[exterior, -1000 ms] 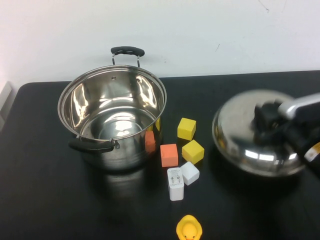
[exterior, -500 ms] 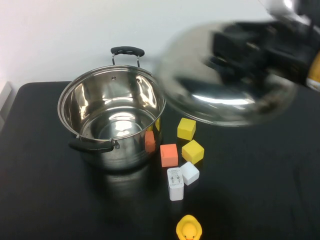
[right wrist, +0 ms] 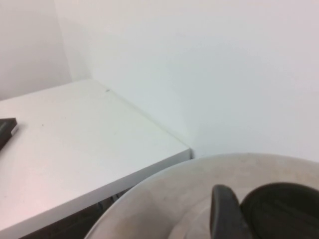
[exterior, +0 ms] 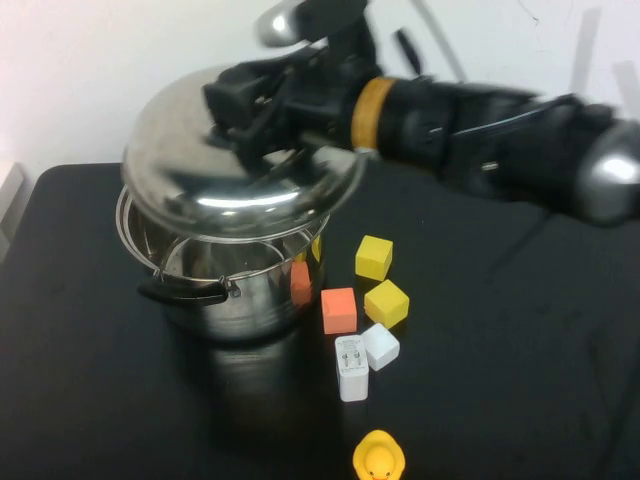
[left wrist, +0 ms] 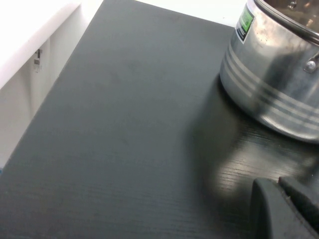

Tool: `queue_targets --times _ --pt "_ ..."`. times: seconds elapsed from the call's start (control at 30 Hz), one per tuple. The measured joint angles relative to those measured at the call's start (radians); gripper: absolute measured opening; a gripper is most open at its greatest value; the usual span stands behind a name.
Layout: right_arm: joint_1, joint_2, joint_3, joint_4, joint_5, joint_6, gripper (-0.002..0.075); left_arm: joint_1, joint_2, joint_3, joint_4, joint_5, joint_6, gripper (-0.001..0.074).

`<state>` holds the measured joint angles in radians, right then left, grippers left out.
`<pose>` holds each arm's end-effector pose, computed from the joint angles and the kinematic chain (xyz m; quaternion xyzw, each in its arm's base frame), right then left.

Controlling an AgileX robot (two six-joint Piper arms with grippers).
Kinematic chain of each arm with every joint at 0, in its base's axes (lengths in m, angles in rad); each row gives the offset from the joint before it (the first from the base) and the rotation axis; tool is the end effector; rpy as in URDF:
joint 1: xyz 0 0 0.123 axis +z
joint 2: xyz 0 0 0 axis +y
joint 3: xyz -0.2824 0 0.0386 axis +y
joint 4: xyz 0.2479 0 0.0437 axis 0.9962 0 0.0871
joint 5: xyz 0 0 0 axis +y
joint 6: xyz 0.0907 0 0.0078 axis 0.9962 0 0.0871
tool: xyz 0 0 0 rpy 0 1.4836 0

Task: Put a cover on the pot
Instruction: Place the pot lid on the pot

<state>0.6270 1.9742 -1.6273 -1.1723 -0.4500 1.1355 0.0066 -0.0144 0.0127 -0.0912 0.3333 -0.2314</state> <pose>0.3654 0.3097 0.3181 -0.3531 0.6398 0.3487 0.5868 0.0532 -0.0024 0.1796 -0.1180 0.7787 -0.1070 0.6068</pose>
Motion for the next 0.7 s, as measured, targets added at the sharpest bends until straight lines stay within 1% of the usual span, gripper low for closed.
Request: queue_targets --times 0.17,0.27,0.43,0.7 --pt "0.008 0.137 -0.121 -0.016 0.01 0.05 0.0347 0.0 0.0 0.0 0.0 0.0 0.0 -0.0002" --pt "0.008 0.186 -0.161 -0.029 0.026 0.07 0.0347 0.0 0.0 0.0 0.0 0.0 0.0 -0.0002" --pt "0.008 0.225 -0.18 -0.042 0.037 0.082 0.0347 0.0 0.0 0.0 0.0 0.0 0.0 -0.0002" --pt "0.008 0.236 -0.182 -0.169 0.037 0.169 0.0347 0.0 0.0 0.0 0.0 0.0 0.002 -0.0002"
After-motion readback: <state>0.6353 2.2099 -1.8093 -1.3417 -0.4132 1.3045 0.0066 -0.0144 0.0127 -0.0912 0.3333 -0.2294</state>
